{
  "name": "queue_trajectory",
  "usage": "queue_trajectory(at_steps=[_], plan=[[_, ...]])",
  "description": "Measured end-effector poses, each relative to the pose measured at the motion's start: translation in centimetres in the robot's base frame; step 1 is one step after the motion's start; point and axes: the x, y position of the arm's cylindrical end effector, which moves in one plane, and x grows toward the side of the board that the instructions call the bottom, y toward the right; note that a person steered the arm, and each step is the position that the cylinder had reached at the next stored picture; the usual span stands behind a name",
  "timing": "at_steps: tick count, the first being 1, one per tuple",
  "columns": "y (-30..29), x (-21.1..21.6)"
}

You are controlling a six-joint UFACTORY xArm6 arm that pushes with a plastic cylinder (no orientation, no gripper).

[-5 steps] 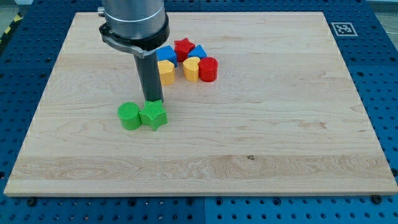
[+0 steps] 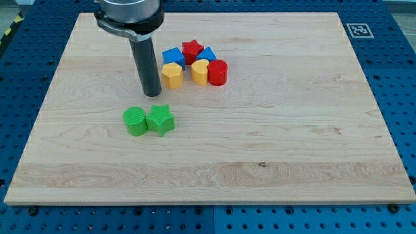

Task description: Place the arm to the left of the yellow hexagon

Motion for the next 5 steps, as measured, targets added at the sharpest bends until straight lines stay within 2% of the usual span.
queue_trajectory(at_steps=[5], plan=[[0.5, -2.9]])
